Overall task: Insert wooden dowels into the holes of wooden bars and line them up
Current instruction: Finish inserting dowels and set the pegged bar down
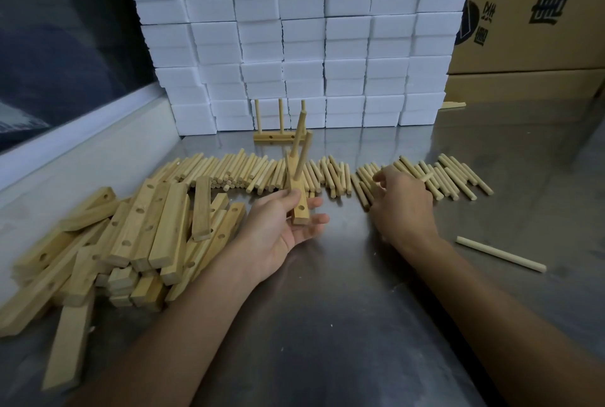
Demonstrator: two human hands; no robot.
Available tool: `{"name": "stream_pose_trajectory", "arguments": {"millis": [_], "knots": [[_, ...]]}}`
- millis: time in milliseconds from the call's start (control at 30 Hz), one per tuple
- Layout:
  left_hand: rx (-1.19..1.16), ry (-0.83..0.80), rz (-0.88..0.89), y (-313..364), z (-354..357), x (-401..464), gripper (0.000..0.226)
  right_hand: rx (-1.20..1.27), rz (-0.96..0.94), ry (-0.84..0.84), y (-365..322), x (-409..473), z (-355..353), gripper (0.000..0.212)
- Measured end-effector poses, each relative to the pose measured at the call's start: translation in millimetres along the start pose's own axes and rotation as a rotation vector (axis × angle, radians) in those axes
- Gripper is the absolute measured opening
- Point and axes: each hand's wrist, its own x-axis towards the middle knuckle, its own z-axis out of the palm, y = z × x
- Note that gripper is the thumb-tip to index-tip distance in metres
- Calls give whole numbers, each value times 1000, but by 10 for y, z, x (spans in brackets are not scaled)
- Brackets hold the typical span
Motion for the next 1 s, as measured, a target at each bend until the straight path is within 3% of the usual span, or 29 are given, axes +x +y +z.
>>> {"name": "stream_pose_trajectory", "arguments": {"millis": [233,300,533,733,1000], "knots": [[-76,14,-4,-13,-27,27,26,243,-49,-75,-55,-28,29,70],[-96,34,-18,-13,-24,29,27,346,-34,-100,-60,-49,56,66],[-149,25,2,37,-25,21,19,508,-92,18,-90,-68,85,18],[-180,19,0,53,-59,53,17,560,-122,1,-101,-95,123,15],[-206,58,2,31,-79,83,15,885,-57,-272,-292,-190,64,34]]}}
